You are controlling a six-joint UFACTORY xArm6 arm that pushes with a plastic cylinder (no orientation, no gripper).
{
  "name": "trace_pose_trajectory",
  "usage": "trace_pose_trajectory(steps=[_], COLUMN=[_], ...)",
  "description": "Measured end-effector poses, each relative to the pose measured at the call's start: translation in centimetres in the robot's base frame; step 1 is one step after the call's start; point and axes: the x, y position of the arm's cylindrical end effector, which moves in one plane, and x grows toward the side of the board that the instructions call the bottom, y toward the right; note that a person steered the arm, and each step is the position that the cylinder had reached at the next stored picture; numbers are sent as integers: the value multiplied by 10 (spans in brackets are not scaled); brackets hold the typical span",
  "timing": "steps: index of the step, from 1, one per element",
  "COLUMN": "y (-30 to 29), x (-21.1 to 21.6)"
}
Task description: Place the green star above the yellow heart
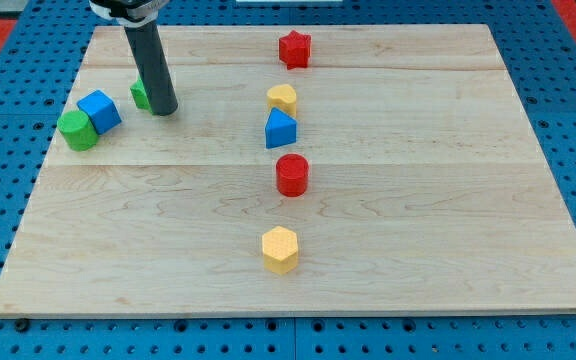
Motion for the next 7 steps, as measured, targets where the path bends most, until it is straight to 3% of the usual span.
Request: trace_pose_trajectory(steps=[1,2,4,5,6,7], y=[11,-12,-20,-25,-61,-101], x=[4,39,-23,-31,-37,-71])
